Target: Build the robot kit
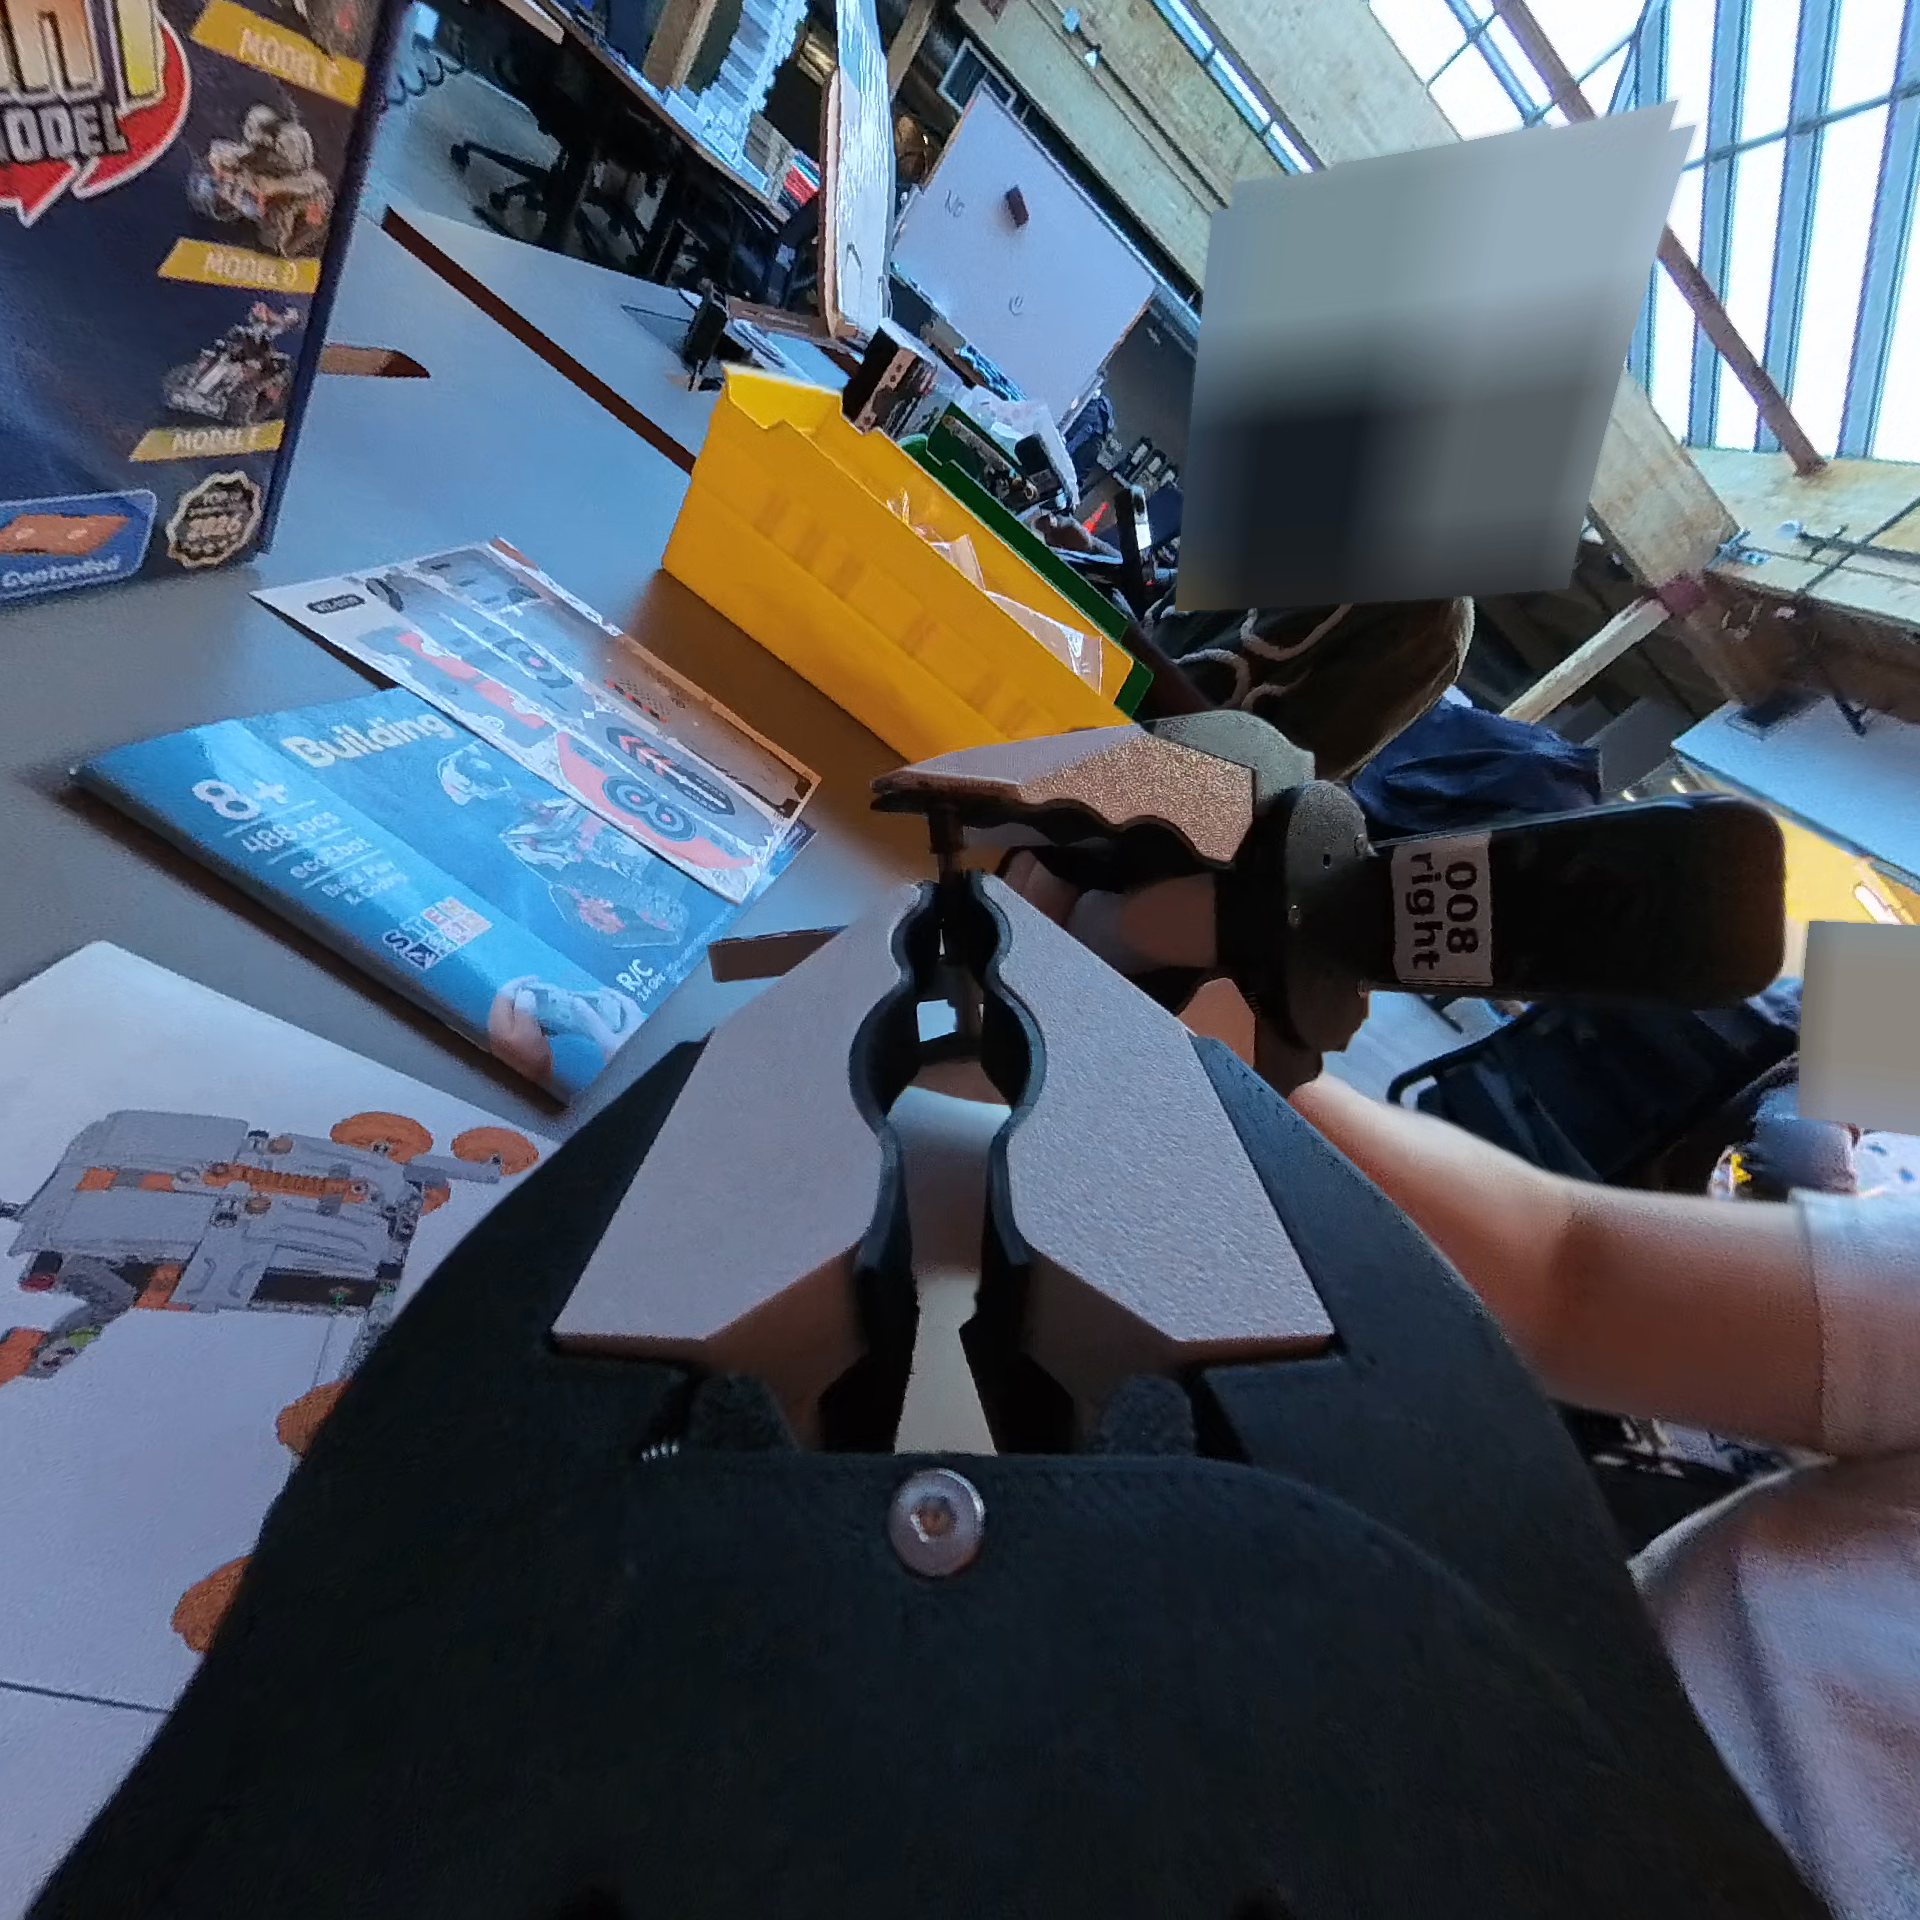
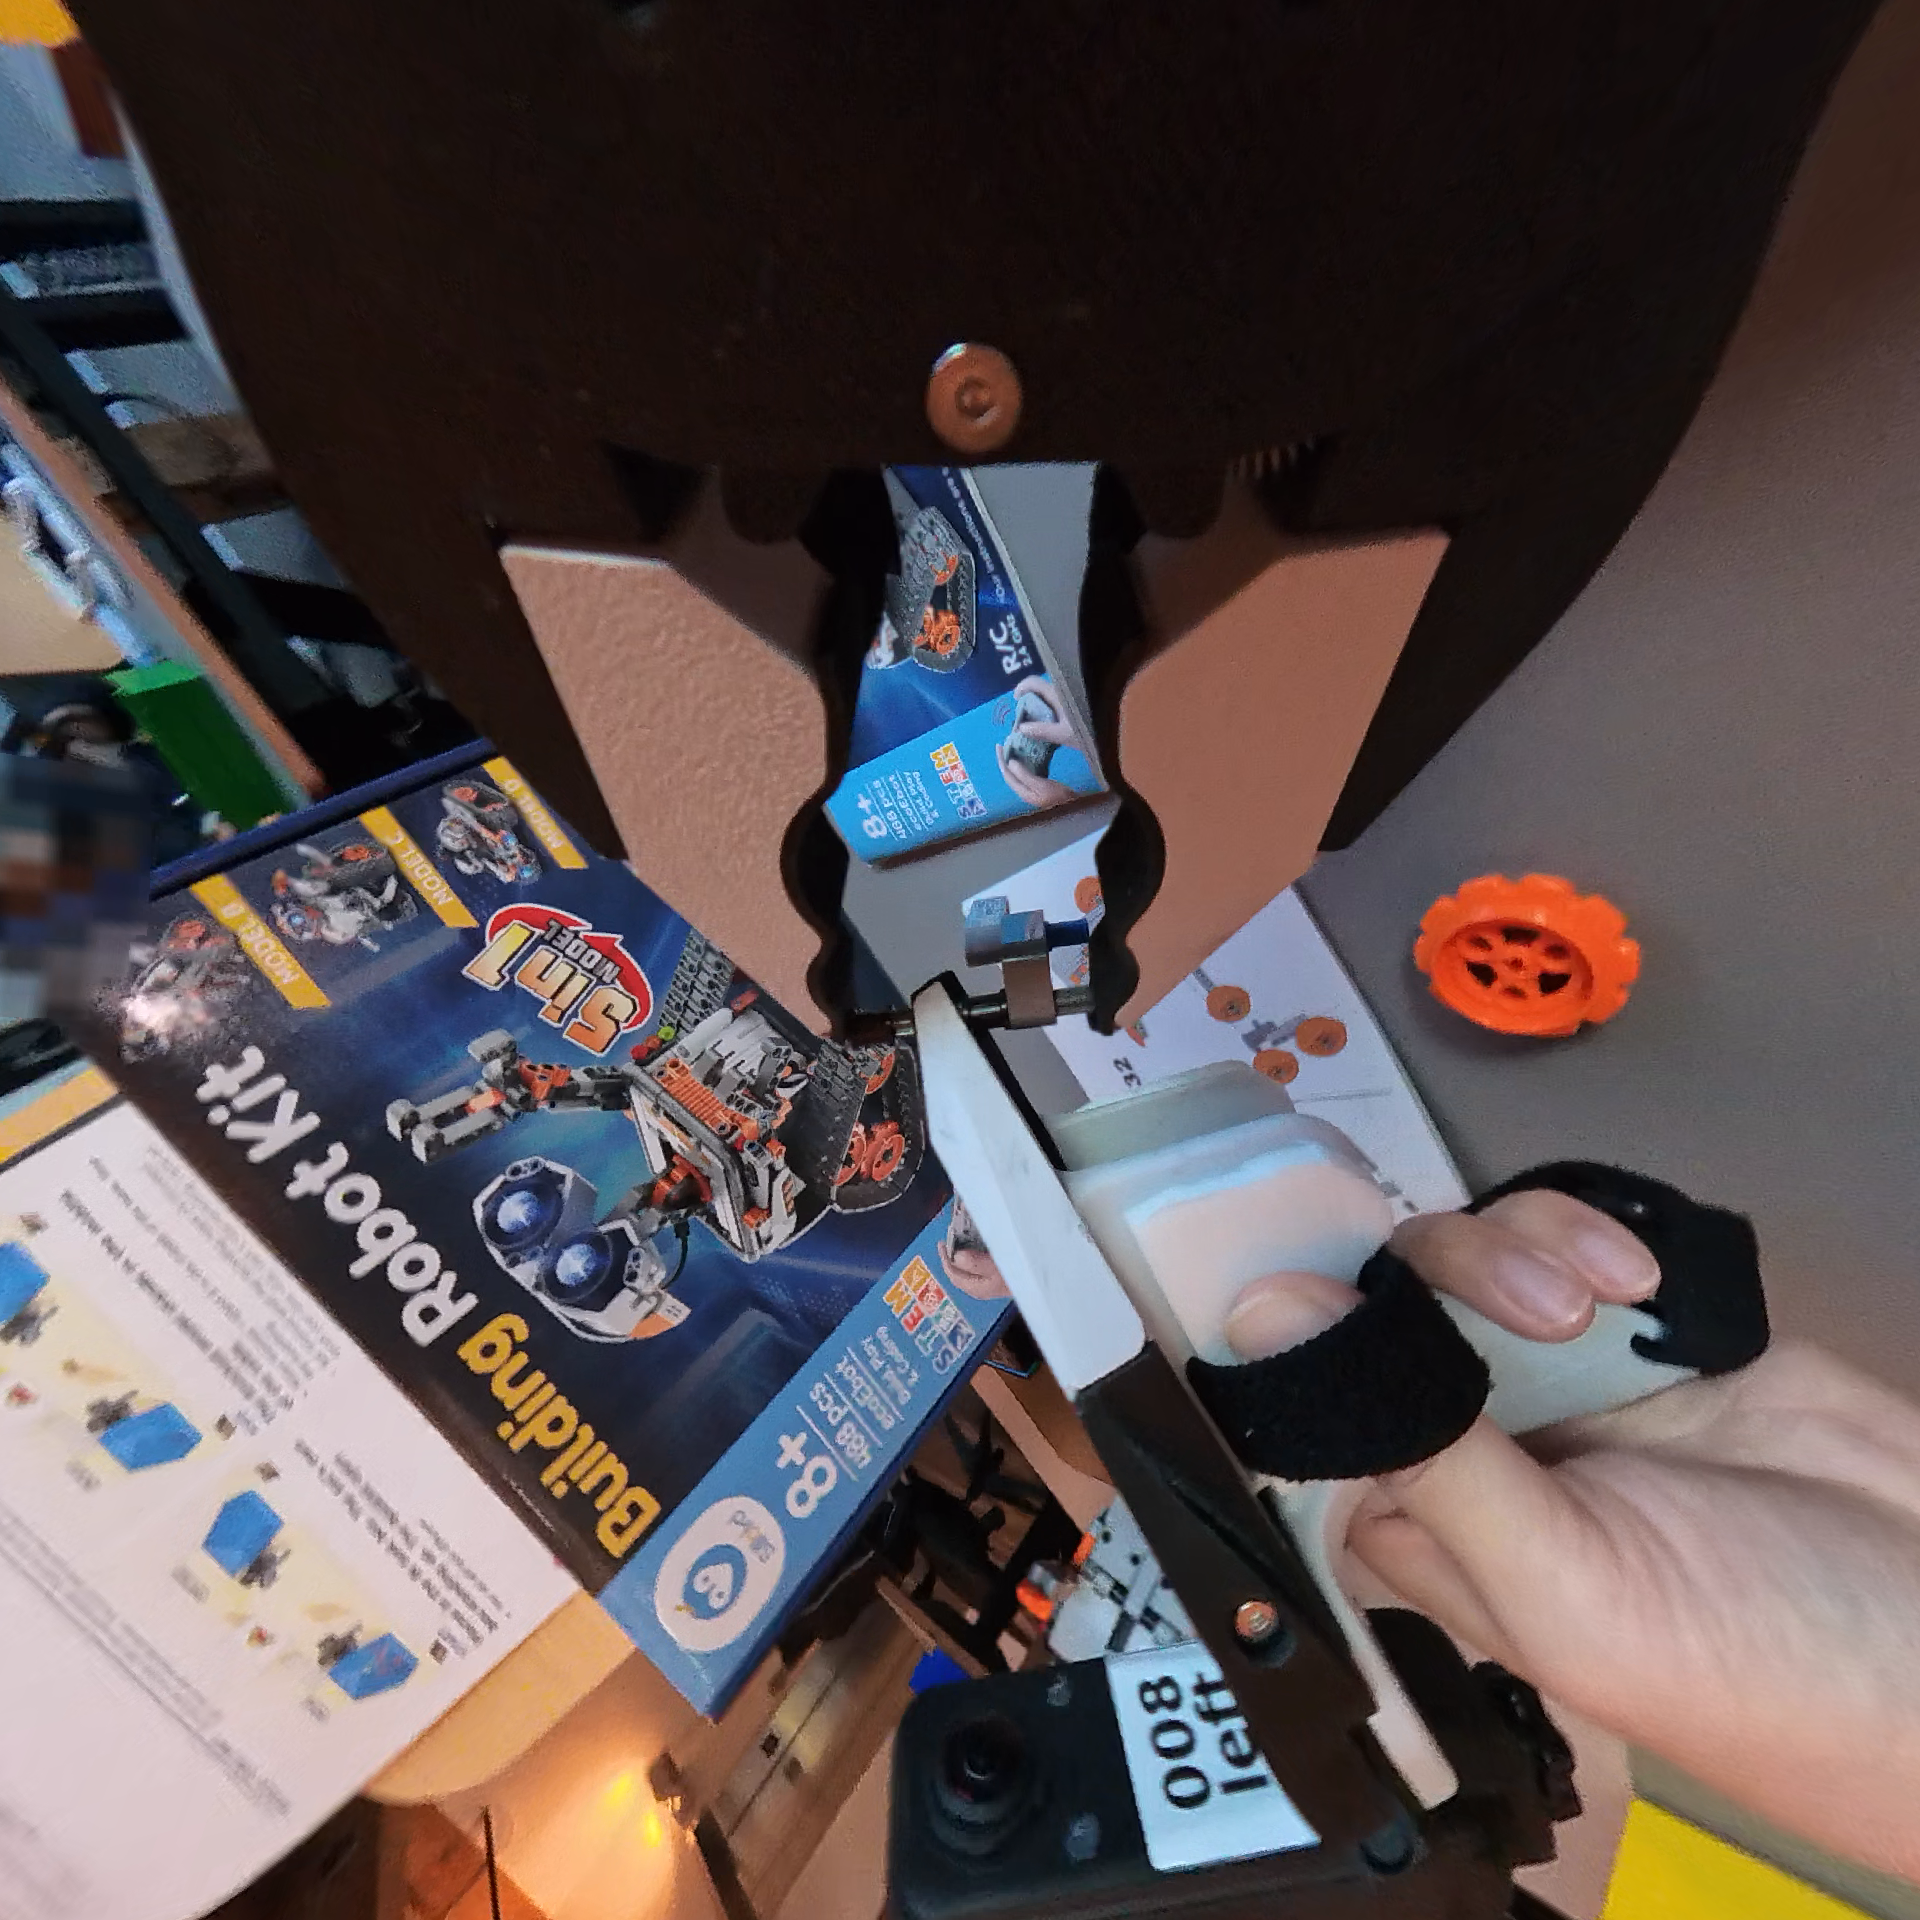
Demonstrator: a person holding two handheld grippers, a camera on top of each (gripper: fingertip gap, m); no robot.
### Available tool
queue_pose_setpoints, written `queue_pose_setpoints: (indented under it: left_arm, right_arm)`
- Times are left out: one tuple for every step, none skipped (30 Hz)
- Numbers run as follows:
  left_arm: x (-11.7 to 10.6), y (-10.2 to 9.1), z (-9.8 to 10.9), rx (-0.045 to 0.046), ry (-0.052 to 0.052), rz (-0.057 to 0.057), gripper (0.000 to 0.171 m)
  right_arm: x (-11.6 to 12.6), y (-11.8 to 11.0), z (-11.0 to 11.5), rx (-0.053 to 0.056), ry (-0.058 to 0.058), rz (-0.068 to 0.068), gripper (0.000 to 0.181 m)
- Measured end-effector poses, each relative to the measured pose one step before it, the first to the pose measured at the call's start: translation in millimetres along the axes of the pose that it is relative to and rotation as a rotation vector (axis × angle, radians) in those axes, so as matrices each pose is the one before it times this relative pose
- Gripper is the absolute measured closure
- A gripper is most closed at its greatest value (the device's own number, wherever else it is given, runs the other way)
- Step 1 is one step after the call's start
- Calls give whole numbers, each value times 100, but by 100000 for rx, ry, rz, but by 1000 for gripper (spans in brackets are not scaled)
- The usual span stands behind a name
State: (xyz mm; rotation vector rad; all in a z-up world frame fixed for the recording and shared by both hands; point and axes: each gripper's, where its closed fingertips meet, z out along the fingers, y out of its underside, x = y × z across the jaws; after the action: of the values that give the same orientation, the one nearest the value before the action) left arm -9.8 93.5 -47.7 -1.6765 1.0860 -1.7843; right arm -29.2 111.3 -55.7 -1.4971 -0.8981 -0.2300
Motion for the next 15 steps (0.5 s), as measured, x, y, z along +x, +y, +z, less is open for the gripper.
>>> queue_pose_setpoints:
  left_arm:
    - [-41, 494, 18, -1064, -195, 860, 171]
    - [15, 441, 47, -1210, -111, 148, 171]
    - [161, 208, 38, -202, 416, -106, 171]
    - [232, 82, 43, 334, 434, 504, 171]
    - [185, 56, 42, 178, -95, 916, 171]
    - [56, 54, 11, 11, -853, 1021, 171]
    - [67, -24, -9, 485, -547, 730, 171]
    - [123, -86, -20, 794, 361, 94, 171]
    - [107, -45, -23, 572, 758, -638, 171]
    - [65, -27, 13, 499, 756, -1021, 171]
    - [84, -8, 21, 445, 887, -1029, 171]
    - [146, -40, 16, 686, 1251, -1142, 171]
    - [170, -16, -21, 268, 1760, -1984, 170]
    - [176, -30, -113, -191, 2285, -3168, 170]
    - [171, -362, -262, 1539, 2295, -3449, 161]
  right_arm:
    - [-386, 194, -145, 697, -419, -3022, 137]
    - [-319, 132, -183, -167, -931, -2049, 137]
    - [-106, -98, -216, 1011, 221, -1200, 137]
    - [-26, -261, -230, 2265, 581, 453, 137]
    - [-40, -89, -137, 1134, 17, 1464, 137]
    - [-51, 0, -40, -46, -495, 1703, 137]
    - [28, -55, -41, -117, -262, 222, 136]
    - [36, -123, -62, 117, -231, -537, 137]
    - [17, -66, -51, -103, -270, 400, 137]
    - [3, -24, -48, -136, -238, 620, 137]
    - [9, -45, -88, 322, -78, 29, 137]
    - [35, -124, -101, 772, 298, -216, 137]
    - [-50, -150, -84, 673, -223, -173, 137]
    - [-91, -137, -53, 441, -482, -54, 137]
    - [80, -118, -45, 230, 856, -816, 136]
